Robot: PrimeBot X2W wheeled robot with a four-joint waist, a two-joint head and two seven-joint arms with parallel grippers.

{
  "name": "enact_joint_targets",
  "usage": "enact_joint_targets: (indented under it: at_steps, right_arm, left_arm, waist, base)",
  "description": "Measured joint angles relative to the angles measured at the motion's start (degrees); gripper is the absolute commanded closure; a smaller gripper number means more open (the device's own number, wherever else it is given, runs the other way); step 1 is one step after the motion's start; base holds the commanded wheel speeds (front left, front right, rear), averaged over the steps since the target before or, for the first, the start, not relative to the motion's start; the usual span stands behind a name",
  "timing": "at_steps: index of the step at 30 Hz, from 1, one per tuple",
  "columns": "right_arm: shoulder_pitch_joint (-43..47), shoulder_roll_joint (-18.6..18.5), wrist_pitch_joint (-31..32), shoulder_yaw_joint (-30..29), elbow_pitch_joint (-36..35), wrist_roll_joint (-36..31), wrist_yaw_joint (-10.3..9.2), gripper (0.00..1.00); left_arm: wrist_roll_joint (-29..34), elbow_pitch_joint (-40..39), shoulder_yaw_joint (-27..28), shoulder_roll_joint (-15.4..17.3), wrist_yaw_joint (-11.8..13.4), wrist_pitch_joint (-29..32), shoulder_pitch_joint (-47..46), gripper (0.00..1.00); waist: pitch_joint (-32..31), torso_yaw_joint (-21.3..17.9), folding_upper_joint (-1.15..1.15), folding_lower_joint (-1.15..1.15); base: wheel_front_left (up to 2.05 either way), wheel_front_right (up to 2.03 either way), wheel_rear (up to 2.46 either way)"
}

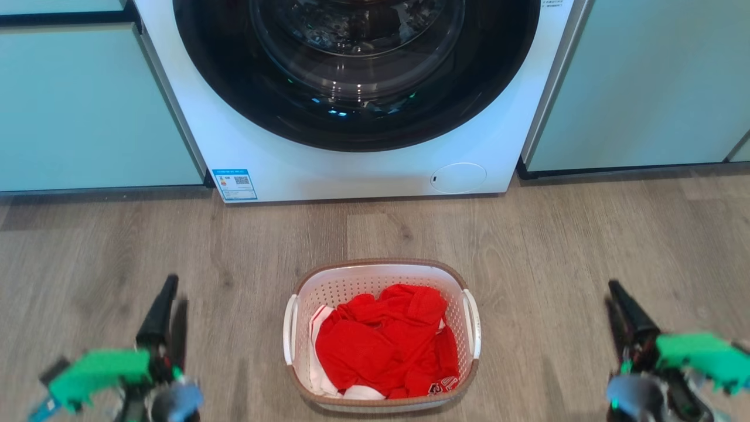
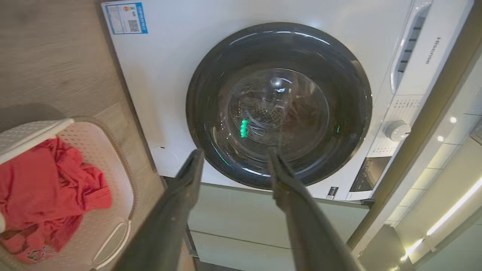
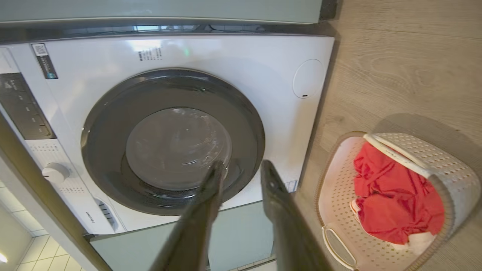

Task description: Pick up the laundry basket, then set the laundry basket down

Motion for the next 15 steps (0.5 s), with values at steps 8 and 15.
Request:
enact_joint_targets:
  at_steps: [8,15]
  right_arm:
    - [3.0,0.3,-0.6,0.5,2.4,0.0,-0.01,0.0]
    - [3.0,0.3,-1.7,1.3,1.7,-1.9,-0.01,0.0]
  left_arm:
    - [0.0,2.1,-0.4,-0.6,0.0,-0.7,3.6,0.0]
    - [1.5,0.7,-1.6,-0.6,0.2,-1.9,3.4,0.0]
  waist:
    - [0.0,0.0,0.0,0.0]
    - [-0.1,-0.1,0.0,0.0]
  base:
    - [0.0,0.0,0.0]
    - [0.0,0.0,0.0]
